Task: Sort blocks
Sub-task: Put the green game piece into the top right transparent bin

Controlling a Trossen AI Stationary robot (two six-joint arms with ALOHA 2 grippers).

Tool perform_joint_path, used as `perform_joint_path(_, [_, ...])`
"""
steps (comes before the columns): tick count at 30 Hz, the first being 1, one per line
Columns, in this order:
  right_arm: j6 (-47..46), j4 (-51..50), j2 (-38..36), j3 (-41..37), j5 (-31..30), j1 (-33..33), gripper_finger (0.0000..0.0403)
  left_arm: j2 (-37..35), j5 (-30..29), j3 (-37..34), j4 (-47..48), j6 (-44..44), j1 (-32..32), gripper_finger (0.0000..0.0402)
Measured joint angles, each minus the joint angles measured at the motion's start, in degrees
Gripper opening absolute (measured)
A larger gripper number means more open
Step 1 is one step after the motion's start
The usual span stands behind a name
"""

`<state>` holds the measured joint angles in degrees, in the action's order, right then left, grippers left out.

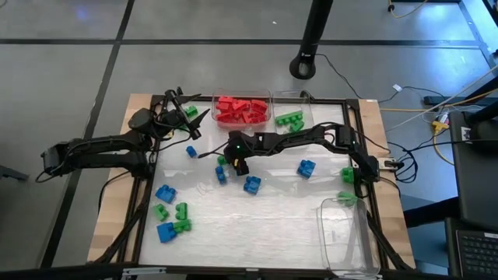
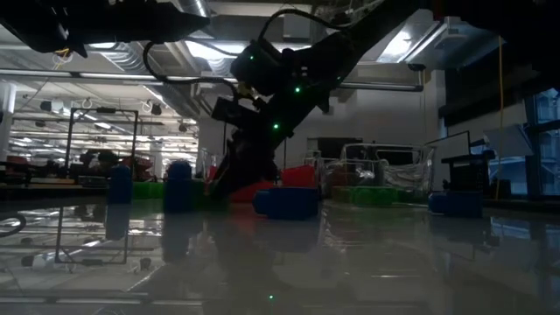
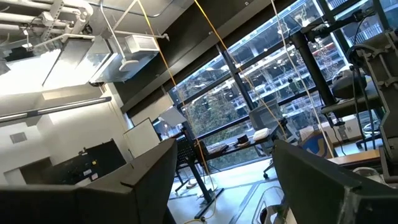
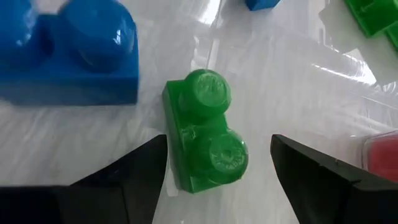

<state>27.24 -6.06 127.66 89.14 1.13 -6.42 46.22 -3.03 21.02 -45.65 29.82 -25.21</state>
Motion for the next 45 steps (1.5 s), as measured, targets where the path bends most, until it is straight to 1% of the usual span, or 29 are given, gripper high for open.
perform_joint_path(4, [0.0, 0.85, 0.0, 0.0, 0.19, 0.02, 0.0287, 0.0, -0.01, 0.0, 0.0, 0.0, 0.0, 0.0253])
perform_joint_path(7, [-0.18, 3.64, 0.25, 0.02, 2.25, 0.04, 0.0287, 0.0, -0.02, 0.0, 0.0, 0.0, 0.0, 0.0253])
perform_joint_path(12, [-3.17, 6.77, 3.76, 0.05, 3.51, 0.02, 0.0287, 0.0, 0.0, 0.0, -0.03, 0.0, 0.0, 0.0253])
perform_joint_path(17, [-3.57, 7.21, 4.63, 0.22, 4.04, -0.01, 0.0282, 0.0, -0.02, 0.0, 0.03, 0.11, -0.02, 0.0253])
perform_joint_path(20, [-3.56, 7.18, 4.74, 0.22, 5.83, -0.07, 0.0254, 0.0, 0.0, 0.0, 0.04, 0.2, -0.02, 0.0253])
perform_joint_path(25, [-3.35, 6.49, 4.83, 0.22, 6.62, 0.02, 0.0163, 0.0, 0.0, 0.0, 0.02, 0.19, -0.02, 0.0253])
perform_joint_path(27, [-2.87, 6.72, 4.83, 0.22, 6.6, 0.02, 0.0138, 0.0, -0.02, 0.02, 0.02, 0.2, -0.02, 0.0253])
perform_joint_path(33, [-2.05, 6.41, 4.56, 0.2, 6.52, 0.07, 0.0137, 0.0, 0.0, 0.0, 0.02, 0.2, -0.02, 0.0253])
perform_joint_path(37, [-1.64, 4.14, 2.94, -0.05, 5.89, 0.54, 0.0137, 0.0, 0.0, 0.02, 0.04, 0.2, -0.02, 0.0253])
perform_joint_path(41, [-0.69, -0.15, -0.23, -0.22, 3.55, 1.74, 0.0137, 0.0, -0.02, 0.0, 0.07, 0.2, -0.02, 0.0253])
perform_joint_path(45, [0.33, -6.05, -4.66, -0.04, -0.58, 3.0, 0.0137, 0.0, 0.0, 0.0, 0.07, 0.2, -0.02, 0.0253])
